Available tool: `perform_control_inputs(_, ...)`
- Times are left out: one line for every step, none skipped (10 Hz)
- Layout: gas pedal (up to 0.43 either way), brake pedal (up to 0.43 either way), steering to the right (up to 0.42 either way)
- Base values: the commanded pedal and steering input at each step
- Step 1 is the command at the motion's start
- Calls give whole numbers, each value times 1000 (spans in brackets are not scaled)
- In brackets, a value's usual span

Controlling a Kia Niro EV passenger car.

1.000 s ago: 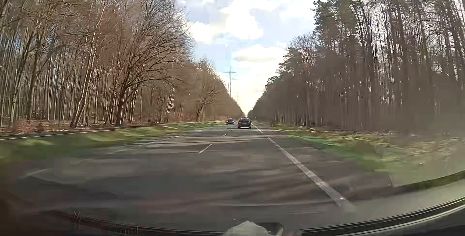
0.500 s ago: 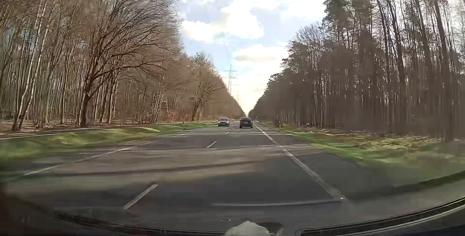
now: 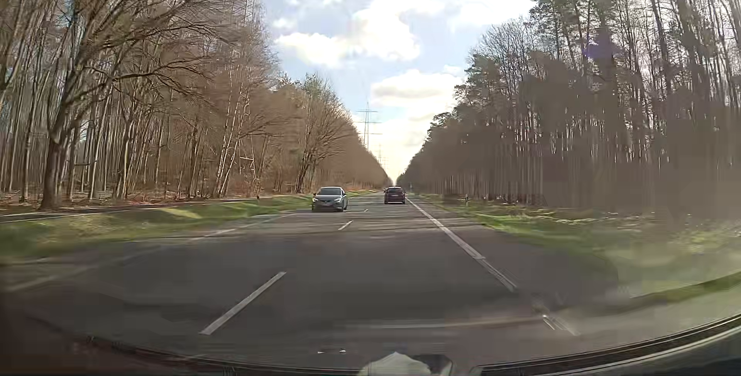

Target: Follow the waypoints while adhering to traffic rules and regulations

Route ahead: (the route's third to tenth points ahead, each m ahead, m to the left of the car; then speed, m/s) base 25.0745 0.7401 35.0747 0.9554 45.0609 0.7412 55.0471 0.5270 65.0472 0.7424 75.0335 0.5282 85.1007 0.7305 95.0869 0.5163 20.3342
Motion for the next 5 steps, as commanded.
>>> perform_control_inputs(197, 0, 1)
perform_control_inputs(197, 0, 1)
perform_control_inputs(197, 0, 1)
perform_control_inputs(197, 0, 1)
perform_control_inputs(197, 0, 1)
